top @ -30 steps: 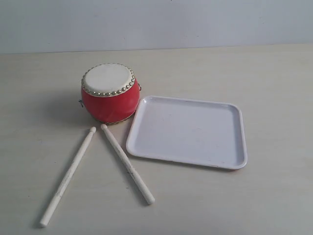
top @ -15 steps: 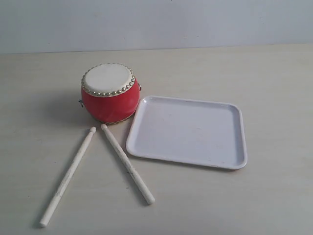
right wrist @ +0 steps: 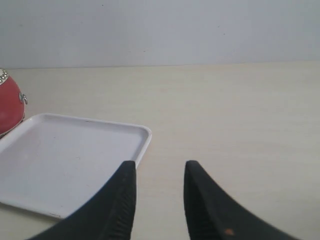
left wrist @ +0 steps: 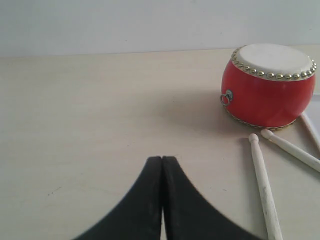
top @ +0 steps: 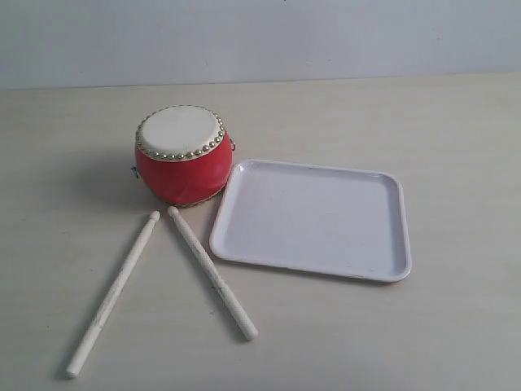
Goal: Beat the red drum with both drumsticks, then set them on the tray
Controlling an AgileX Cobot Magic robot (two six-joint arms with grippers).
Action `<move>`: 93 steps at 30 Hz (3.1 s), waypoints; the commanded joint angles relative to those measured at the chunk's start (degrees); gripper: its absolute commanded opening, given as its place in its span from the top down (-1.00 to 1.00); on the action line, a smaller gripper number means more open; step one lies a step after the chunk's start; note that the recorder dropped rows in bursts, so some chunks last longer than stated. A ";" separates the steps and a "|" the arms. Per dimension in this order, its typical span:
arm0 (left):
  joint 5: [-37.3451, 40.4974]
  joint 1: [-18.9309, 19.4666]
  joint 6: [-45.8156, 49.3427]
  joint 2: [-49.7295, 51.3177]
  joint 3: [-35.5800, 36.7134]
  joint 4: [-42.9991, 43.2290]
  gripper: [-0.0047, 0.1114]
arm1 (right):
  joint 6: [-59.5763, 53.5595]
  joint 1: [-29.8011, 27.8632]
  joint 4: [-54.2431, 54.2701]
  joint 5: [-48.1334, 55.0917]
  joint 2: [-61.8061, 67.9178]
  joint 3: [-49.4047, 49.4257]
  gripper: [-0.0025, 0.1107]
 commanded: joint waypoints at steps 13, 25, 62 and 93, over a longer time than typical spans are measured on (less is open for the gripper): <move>-8.26 0.18 -0.03 -0.34 -0.04 -2.15 0.92 | 0.03 -0.41 -0.63 -0.50 -0.35 0.27 0.39; -25.14 0.18 -6.97 -0.34 -0.04 -12.71 0.92 | 0.03 -0.41 -0.63 -0.50 -0.35 0.27 0.39; 13.48 -14.50 20.45 57.87 -40.86 -23.43 0.92 | 0.01 -0.41 -0.63 -0.52 -0.35 0.27 0.39; 18.44 -26.34 -19.19 84.96 -45.36 9.82 0.92 | 0.06 -0.41 -0.63 -0.17 -0.35 0.27 0.39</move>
